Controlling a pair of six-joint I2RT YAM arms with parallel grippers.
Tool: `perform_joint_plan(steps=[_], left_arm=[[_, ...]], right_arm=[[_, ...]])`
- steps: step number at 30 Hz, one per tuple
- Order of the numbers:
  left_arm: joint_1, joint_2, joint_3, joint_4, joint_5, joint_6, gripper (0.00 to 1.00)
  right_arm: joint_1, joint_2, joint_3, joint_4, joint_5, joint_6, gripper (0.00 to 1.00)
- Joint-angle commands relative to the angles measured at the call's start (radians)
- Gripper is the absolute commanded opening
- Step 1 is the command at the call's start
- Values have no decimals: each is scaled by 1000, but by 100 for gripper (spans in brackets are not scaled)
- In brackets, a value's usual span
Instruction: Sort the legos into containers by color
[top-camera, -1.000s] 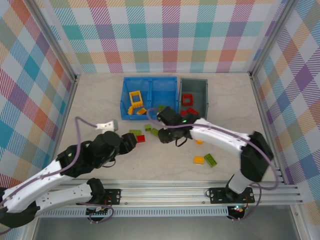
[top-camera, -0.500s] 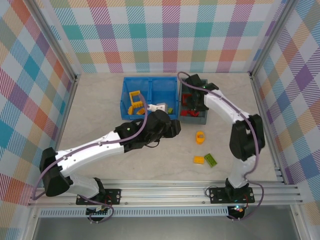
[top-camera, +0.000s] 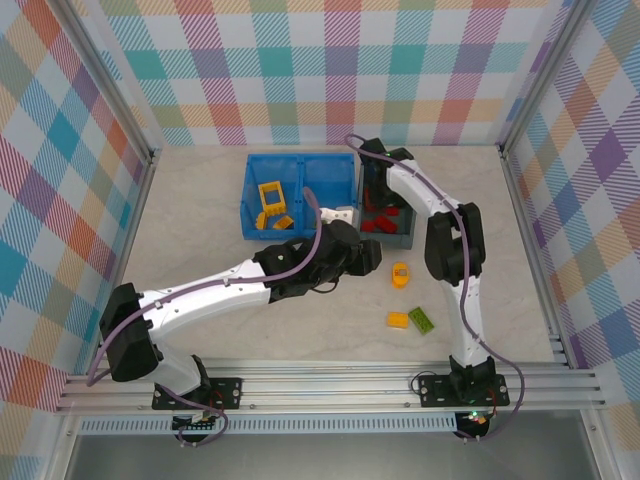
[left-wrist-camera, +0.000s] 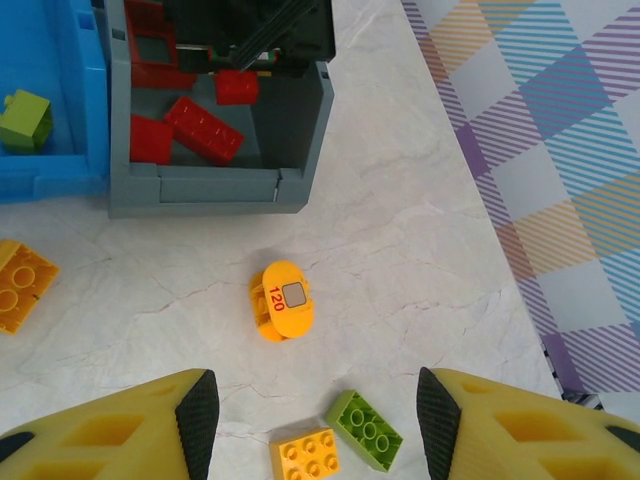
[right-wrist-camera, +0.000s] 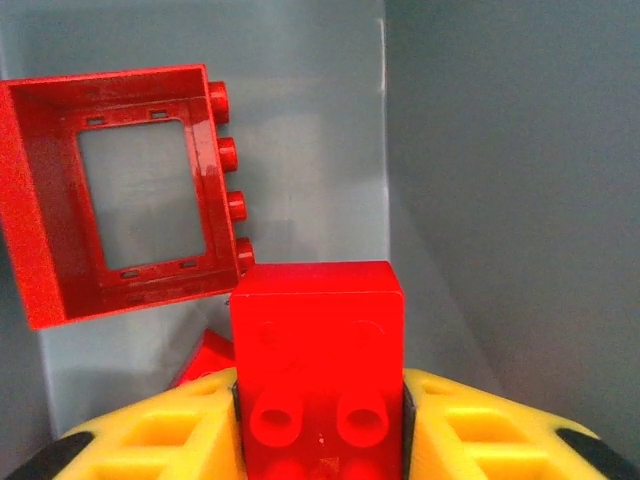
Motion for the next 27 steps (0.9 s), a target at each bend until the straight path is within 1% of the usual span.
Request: perform_joint_plan(steps=[1, 3, 6, 7, 10, 14, 17, 21, 24, 26, 27], left_arm=[[-18, -5, 22, 19, 4, 25, 57], [-20, -8, 18, 13, 3, 24, 57], [-21, -9, 5, 11, 5, 20, 57], [-23, -6, 4, 8, 8, 16, 57], [-25, 24, 15, -27, 19, -4, 57], [-33, 95, 46, -57, 33, -35, 59], [-43, 171, 102, -95, 25, -45, 60], [-47, 303, 205, -145, 32, -43, 64], [-47, 412, 296, -178, 36, -30, 69], [-47, 484, 362, -195, 38, -16, 72], [-47, 517, 395, -205, 39, -7, 73]], right_arm=[[0, 4, 47, -45, 25, 12, 49], [3, -6, 57, -46, 19, 5, 56], [15, -45, 59, -37, 5, -1, 59], [20, -64, 62, -39, 0, 1, 58], [35, -128, 66, -41, -19, 14, 49], [49, -265, 34, -37, -54, 44, 46], [49, -410, -53, -16, -85, 60, 41], [48, -656, -245, 22, -166, 48, 41], [48, -869, -395, 19, -215, 37, 47], [47, -1006, -479, -2, -269, 26, 51], [47, -1062, -509, -15, -296, 23, 51]])
